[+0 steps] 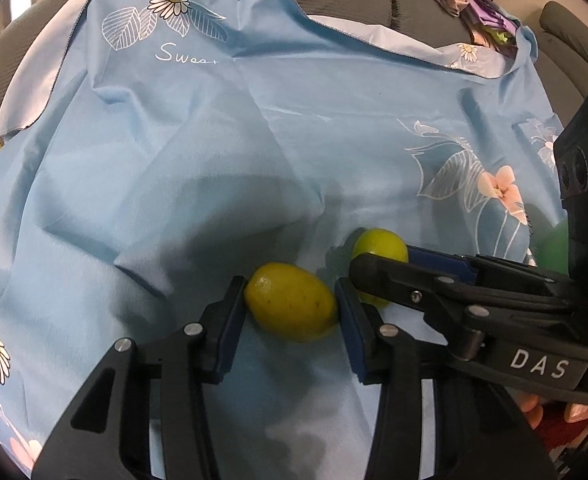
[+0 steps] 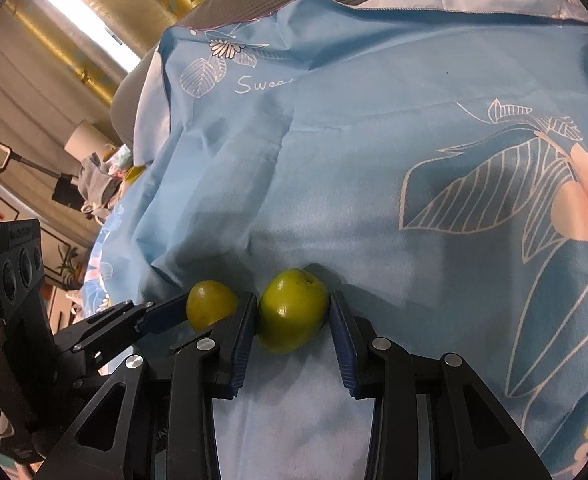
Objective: Organize fruits
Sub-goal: 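Grasp a green plum with the right gripper while the left grasps the other, then carry both plums over the green bowl and open both grippers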
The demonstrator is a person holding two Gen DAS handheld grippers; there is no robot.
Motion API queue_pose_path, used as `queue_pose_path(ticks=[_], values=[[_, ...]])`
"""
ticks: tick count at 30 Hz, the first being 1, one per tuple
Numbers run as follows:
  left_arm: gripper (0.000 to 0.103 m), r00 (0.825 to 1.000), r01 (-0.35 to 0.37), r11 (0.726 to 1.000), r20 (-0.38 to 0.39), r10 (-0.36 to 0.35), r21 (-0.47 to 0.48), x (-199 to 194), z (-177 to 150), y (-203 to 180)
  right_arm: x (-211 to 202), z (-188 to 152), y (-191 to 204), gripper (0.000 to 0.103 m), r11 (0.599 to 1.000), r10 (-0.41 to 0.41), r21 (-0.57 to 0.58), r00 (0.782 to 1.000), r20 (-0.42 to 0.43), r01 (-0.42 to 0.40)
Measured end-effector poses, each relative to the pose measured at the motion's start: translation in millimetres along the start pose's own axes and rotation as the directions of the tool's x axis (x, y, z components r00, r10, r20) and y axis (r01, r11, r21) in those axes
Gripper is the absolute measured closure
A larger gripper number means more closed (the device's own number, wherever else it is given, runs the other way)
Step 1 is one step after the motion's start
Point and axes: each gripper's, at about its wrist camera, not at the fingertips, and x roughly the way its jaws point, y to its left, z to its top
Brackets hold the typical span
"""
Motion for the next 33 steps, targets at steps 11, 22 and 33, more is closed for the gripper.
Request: queue_pose_path(ticks=[11,22,33], values=[[0.059,0.997,-0.011,0.998,0.077,0.006,0.061,-40,-9,-17,-37,-14,18,0.064,0.999,0.024,-0.048,0.998,0.064,-0.021],[0.059,0.985,0.013,0.988,0.169,-0.039,0.156,-102,-16,-68,-119,-37,28,0.064,0.997,0.061,-0.062,0.978,0.199,-0.050],[0.059,0.974,0.097,0.945,0.165,-0.154,0.311,-115,-17,-169,-210,-74,-12,0.064,1.000,-0.027,0.003,0.940,0.341,0.028]])
